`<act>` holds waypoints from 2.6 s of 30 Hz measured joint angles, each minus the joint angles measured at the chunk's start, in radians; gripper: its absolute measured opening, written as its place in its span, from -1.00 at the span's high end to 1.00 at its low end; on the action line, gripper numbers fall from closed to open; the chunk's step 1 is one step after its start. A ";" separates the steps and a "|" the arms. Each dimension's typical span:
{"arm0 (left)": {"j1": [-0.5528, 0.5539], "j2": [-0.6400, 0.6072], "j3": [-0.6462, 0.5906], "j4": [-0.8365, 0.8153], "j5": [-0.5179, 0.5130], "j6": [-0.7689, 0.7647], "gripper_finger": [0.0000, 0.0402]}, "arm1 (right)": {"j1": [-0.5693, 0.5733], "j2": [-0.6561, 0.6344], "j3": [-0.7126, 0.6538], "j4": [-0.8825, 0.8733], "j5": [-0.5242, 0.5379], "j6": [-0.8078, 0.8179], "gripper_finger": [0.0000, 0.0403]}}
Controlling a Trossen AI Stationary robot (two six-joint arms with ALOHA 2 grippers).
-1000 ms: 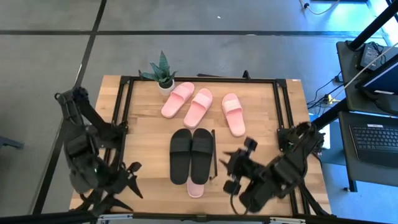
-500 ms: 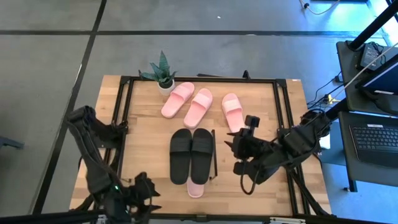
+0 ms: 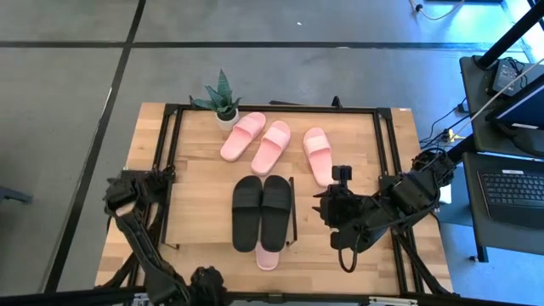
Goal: Pick and place slides into the shelf
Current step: Put the pink slide under the shelf
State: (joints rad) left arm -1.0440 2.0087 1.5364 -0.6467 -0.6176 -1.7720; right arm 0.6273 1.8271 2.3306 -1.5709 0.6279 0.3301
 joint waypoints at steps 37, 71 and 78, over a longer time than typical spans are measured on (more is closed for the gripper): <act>0.058 0.411 0.377 -0.632 0.000 -0.479 0.00 | 0.002 0.000 0.000 0.000 -0.003 0.006 0.36; 0.227 0.425 0.372 -0.449 -0.192 -0.328 0.00 | 0.002 0.000 0.000 0.000 -0.003 0.001 0.36; 0.261 0.424 0.373 -0.385 -0.196 -0.210 0.00 | 0.002 0.000 0.000 0.000 -0.004 0.004 0.36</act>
State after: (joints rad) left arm -0.7827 2.4325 1.9095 -1.0313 -0.8131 -1.9816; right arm 0.6292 1.8271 2.3306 -1.5711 0.6235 0.3339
